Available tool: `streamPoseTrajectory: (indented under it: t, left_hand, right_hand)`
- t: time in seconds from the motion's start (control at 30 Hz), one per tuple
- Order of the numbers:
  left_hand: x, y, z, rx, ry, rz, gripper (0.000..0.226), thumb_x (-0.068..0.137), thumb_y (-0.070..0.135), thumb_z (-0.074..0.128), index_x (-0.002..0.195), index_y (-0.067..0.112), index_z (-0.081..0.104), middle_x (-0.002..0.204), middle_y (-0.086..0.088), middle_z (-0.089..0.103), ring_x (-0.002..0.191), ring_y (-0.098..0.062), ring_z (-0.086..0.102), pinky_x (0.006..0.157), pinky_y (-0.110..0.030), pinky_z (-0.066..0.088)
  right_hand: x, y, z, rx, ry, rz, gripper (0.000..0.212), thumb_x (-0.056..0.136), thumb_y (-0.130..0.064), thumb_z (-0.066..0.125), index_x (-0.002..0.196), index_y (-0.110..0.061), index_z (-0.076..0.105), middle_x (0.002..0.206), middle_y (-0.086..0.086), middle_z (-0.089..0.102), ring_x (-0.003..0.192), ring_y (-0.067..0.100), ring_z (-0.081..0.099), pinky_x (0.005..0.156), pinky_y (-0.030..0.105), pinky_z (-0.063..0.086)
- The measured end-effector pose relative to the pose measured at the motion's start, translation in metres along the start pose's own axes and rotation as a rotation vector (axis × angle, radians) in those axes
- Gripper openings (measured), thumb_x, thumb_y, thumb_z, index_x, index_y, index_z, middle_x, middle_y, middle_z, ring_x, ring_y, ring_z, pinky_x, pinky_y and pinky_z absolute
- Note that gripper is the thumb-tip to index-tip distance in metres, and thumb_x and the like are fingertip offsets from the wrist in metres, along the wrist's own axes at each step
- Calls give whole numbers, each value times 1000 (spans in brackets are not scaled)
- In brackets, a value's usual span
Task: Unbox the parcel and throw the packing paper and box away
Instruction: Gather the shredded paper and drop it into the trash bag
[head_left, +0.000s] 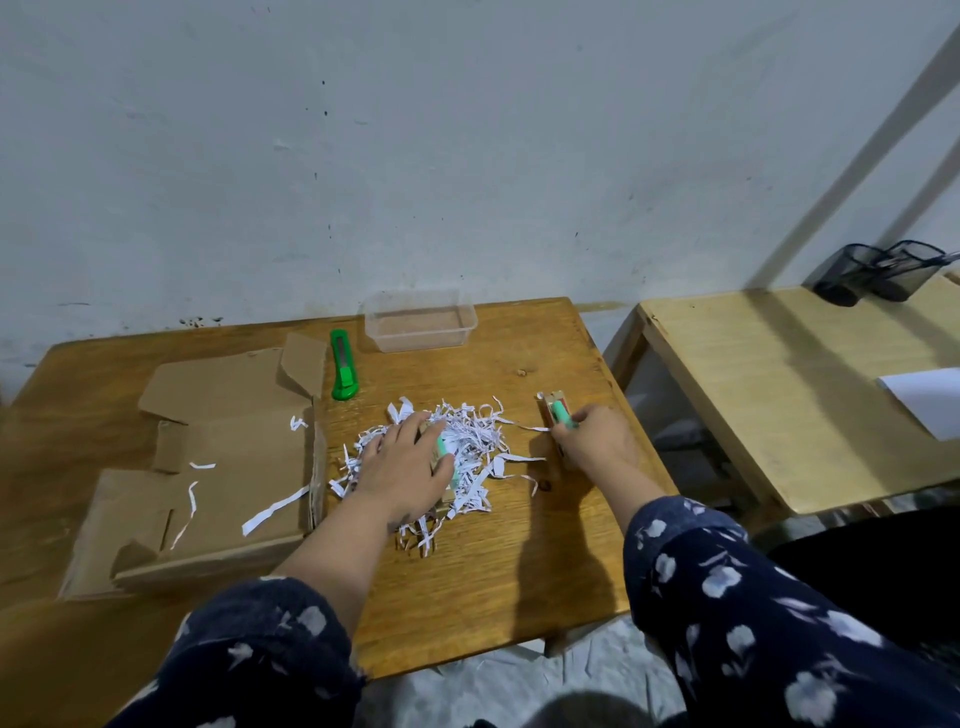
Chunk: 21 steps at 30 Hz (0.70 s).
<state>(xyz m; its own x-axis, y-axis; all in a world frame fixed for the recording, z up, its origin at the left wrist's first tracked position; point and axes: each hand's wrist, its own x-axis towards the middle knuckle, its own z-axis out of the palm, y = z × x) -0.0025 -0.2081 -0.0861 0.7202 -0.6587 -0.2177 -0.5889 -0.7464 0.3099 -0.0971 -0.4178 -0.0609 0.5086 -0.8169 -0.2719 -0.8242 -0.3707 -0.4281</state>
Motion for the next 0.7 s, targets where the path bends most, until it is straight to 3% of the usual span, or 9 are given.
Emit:
streamPoseTrajectory:
  t: [0.07,0.13,0.3,0.43,0.5,0.57,0.7]
  left_hand:
    - [0,1,0,-3,5,-3,55,100,46,26,152,30,19,160,6,10,146,-22,10,118,-44,5]
    - [0,1,0,0,8,-4,55,100,46,26,152,30,18,160,6,10,146,-22,10,118,-45,5]
    - [-1,-3,0,14,34,35,59,100,48,23,153,32,2,162,6,4,148,-17,5,118,-47,3]
    - [-8,-10,-4,-28,96,40,56,103,38,17,152,30,-10,161,9,-9,148,-11,-2,119,-47,-2]
    - [-13,-14,-6,-22,99,19,56,103,33,16,152,27,-10,160,9,-10,148,-11,-3,119,-47,-5]
    - [-17,-20,-5,-3,87,-13,55,103,32,16,153,25,-7,161,10,-8,148,-10,-4,118,-48,-6]
    - [-22,-30,0,23,-16,-80,55,103,34,16,154,23,-3,161,8,-7,148,-11,-7,118,-50,-4]
  right_hand:
    - [2,2,5,-15,17,-6,36,85,-38,62,115,-17,62,125,8,50,88,18,56,75,34,52]
    - [2,2,6,-36,14,-24,39,87,-37,60,120,-15,61,125,8,48,92,20,55,81,37,53]
    - [-8,-5,6,-214,157,-206,43,90,-39,55,128,-18,56,131,7,48,122,27,43,99,41,38]
    - [-27,-24,22,-120,97,-400,28,91,-32,53,114,-20,66,124,4,57,115,24,50,95,41,42]
    - [-42,-36,35,-39,-27,-463,23,91,-29,54,106,-19,69,112,3,65,93,19,62,81,36,53]
    - [-59,-49,45,64,-140,-490,21,89,-30,58,102,-19,69,97,1,70,80,18,66,69,31,54]
    - [-78,-61,63,78,-195,-515,42,79,-43,67,112,-17,61,105,3,65,94,23,63,79,33,51]
